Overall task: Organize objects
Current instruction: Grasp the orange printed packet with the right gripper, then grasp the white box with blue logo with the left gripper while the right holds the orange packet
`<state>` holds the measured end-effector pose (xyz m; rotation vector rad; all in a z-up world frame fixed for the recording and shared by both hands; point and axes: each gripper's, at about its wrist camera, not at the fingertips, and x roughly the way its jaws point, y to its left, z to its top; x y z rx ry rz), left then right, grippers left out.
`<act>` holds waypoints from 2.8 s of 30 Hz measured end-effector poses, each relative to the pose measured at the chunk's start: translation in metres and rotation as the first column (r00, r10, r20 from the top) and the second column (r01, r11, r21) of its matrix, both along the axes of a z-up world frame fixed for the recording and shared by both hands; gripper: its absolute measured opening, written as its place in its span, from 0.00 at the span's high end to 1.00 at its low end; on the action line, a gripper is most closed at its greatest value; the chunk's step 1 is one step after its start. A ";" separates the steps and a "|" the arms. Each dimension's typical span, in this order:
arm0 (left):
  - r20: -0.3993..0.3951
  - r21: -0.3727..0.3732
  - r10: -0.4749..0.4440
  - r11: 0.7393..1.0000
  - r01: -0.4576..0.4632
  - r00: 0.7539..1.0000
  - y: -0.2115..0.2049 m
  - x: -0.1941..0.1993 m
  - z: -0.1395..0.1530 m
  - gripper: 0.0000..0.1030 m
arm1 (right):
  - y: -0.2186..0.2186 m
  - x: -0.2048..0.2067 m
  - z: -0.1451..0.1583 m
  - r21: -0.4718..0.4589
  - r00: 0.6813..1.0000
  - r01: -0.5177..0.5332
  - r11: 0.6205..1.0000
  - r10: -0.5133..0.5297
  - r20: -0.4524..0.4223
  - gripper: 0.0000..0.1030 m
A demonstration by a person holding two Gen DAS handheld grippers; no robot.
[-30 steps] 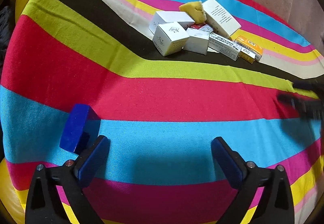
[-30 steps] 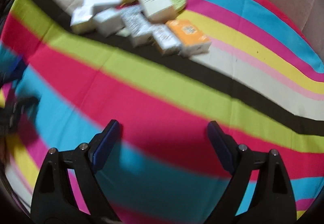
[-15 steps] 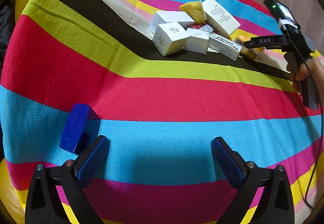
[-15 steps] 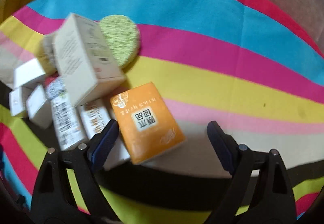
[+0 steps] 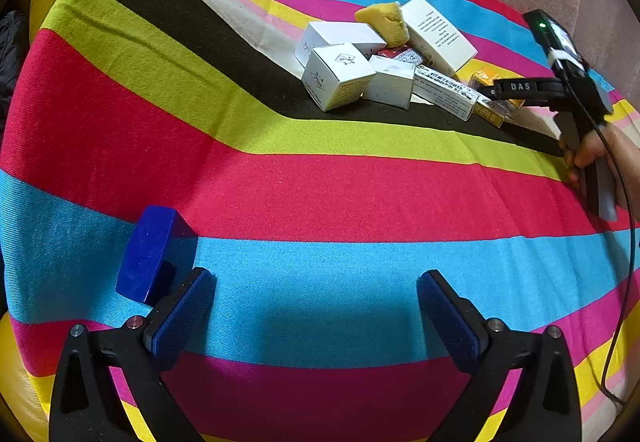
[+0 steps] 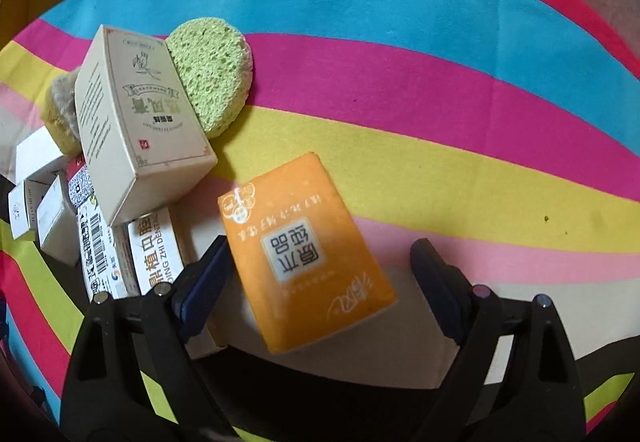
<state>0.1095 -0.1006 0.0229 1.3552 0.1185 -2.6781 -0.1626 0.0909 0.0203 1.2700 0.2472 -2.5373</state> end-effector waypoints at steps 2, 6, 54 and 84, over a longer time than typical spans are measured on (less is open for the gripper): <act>0.000 0.000 0.000 1.000 0.000 1.000 0.000 0.000 0.000 0.00 | 0.001 0.013 0.004 0.005 1.000 -0.012 1.000 0.012 -0.009 0.47; 0.000 0.000 0.000 1.000 0.000 1.000 0.000 0.000 0.000 0.00 | 0.014 0.064 0.006 -0.035 0.999 -0.033 0.999 0.033 0.001 0.46; -0.023 -0.048 -0.114 0.992 0.113 0.993 0.011 -0.160 0.007 0.56 | 0.039 0.204 -0.002 -0.027 0.994 -0.109 0.994 0.108 -0.035 0.38; -0.087 0.101 -0.080 0.991 0.088 0.993 0.009 -0.007 0.010 0.57 | 0.040 0.204 0.000 -0.030 0.994 -0.106 0.994 0.105 -0.034 0.38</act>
